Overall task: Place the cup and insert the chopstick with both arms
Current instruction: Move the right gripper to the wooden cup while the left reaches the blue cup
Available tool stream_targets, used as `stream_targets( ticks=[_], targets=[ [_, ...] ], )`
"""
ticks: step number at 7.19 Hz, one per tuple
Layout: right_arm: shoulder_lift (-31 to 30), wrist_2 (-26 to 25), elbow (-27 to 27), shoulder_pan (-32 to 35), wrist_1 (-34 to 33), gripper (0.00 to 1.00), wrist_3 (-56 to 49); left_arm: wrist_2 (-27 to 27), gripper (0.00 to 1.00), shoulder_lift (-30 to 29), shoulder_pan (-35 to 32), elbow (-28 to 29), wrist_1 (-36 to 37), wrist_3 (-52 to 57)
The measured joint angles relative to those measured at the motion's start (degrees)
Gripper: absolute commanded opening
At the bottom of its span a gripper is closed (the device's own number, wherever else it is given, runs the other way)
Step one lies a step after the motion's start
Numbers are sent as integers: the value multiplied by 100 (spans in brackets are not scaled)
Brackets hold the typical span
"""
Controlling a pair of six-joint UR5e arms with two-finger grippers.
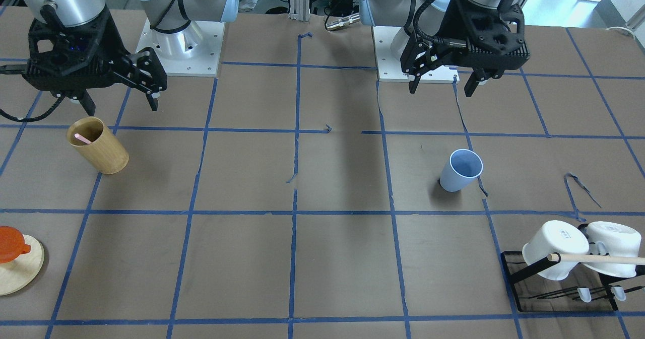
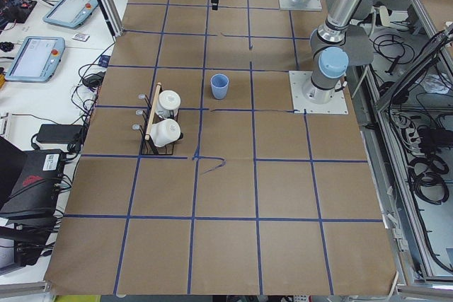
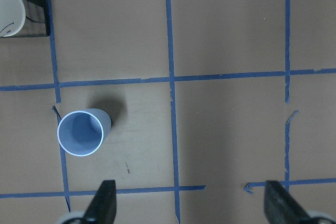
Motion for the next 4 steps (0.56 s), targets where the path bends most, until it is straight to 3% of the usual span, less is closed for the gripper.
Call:
stream_targets(
  ticks=[4],
  targets=[
    [-96,-55,129,-282,-28,100,-563,-3,100,61,119,-243,-140,25]
  ],
)
